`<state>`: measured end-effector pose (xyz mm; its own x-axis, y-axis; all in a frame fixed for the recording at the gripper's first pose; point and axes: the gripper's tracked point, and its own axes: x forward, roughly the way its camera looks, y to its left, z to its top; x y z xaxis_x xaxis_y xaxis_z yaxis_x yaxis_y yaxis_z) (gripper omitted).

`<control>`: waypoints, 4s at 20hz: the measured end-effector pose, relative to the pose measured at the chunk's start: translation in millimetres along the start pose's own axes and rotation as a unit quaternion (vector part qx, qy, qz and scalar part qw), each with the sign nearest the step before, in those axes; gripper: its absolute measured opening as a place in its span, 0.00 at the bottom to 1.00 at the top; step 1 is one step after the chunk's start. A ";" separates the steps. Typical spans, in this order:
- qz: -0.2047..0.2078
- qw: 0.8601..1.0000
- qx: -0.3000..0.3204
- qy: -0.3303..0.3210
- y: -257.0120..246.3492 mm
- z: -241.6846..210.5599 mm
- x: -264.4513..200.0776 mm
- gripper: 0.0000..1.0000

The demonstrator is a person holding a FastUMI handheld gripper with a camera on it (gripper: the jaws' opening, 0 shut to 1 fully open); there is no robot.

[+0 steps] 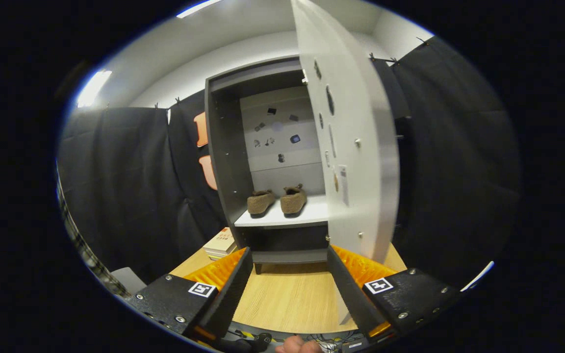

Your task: Open the shoe cabinet door, grab the shoes and put them into the shoe cabinet, then close the shoe cabinet door.

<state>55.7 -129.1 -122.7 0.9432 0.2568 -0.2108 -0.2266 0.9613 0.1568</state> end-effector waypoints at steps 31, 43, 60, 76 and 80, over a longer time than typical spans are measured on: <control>0.021 1.000 0.005 -0.004 -53.0 49.4 17.6 0.92; 0.038 0.999 -0.009 0.018 52.4 37.9 82.1 0.92; 0.033 0.999 -0.026 0.022 186.4 38.8 202.7 0.98; -0.018 0.999 -0.017 0.028 215.8 36.7 253.1 0.96; -0.033 0.999 -0.015 0.034 216.0 37.8 260.2 0.95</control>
<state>261.3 141.6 -107.2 0.9380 0.1971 -0.2852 -0.1721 0.9789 0.1105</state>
